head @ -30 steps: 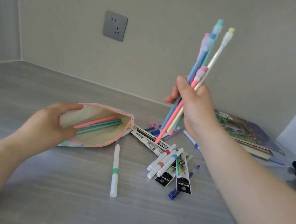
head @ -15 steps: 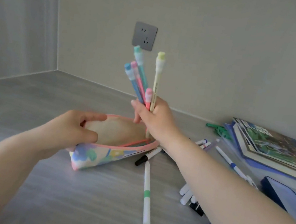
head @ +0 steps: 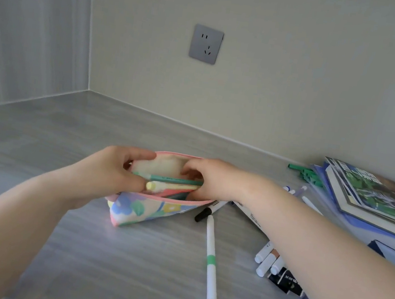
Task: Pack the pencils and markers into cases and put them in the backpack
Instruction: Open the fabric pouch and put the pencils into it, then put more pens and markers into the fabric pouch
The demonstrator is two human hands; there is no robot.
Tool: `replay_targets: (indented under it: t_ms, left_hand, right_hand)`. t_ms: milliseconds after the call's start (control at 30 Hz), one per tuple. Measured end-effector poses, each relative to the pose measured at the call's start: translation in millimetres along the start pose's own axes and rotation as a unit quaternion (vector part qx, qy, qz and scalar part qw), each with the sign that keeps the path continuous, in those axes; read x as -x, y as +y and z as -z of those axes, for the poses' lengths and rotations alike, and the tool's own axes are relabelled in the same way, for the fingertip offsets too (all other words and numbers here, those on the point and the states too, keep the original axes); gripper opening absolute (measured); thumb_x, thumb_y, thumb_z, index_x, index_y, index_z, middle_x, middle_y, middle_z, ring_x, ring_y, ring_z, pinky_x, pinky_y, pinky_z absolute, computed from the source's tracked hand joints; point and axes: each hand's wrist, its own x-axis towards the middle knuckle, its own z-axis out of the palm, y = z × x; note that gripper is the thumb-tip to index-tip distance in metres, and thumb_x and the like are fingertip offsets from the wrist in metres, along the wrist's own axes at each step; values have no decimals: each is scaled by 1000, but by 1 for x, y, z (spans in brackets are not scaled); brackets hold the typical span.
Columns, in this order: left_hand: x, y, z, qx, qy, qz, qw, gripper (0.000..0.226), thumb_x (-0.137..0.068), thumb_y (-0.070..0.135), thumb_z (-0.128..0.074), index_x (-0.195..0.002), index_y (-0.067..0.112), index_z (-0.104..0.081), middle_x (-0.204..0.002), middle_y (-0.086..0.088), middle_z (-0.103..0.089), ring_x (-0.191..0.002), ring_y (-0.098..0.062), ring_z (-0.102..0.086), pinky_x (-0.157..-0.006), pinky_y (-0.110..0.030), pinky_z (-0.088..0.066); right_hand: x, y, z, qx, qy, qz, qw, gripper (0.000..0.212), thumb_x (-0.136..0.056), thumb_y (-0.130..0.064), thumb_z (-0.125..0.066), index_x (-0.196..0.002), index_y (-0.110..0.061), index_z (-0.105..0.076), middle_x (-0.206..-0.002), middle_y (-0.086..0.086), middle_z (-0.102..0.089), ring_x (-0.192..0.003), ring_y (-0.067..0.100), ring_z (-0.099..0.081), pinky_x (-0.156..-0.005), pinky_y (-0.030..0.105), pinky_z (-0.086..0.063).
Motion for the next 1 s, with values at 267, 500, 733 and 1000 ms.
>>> replay_targets:
  t_ms: [267, 500, 733, 1000]
  left_hand:
    - [-3, -5, 2, 4, -6, -13, 1000, 69, -47, 20, -50, -115, 32, -54, -78, -7, -48, -58, -20, -40, -37, -15, -36]
    - [6, -1, 3, 10, -42, -40, 998, 53, -50, 12, -46, -87, 50, -53, -92, -10, -60, -69, -20, -44, -43, -19, -35]
    - [12, -11, 2, 53, -44, -90, 994, 51, -52, 16, -57, -91, 49, -52, -83, 3, -64, -68, -3, -58, -51, -10, -44]
    - [19, -16, -13, 16, 29, -185, 982, 38, -42, 51, -53, -77, 67, -57, -86, 51, -55, -83, 24, -53, -69, 8, -36]
  right_hand:
    - [3, -20, -6, 86, 38, 97, 991, 40, -91, -24, -46, -52, -22, -38, -55, -4, -37, -70, 23, -42, -49, 25, -26]
    - [-5, -37, -5, 190, -5, 61, 980, 20, -91, -11, -41, -77, -10, -55, -57, -2, -33, -54, 19, -38, -43, 20, -22]
    - [1, -21, -15, 96, -16, 37, 995, 32, -88, -34, -50, -104, -8, -62, -102, 11, -67, -93, 29, -62, -78, 35, -52]
    - [73, 13, 15, -38, 108, -12, 993, 22, -85, -23, -59, -106, -21, -67, -96, -7, -69, -85, 7, -57, -80, 19, -42]
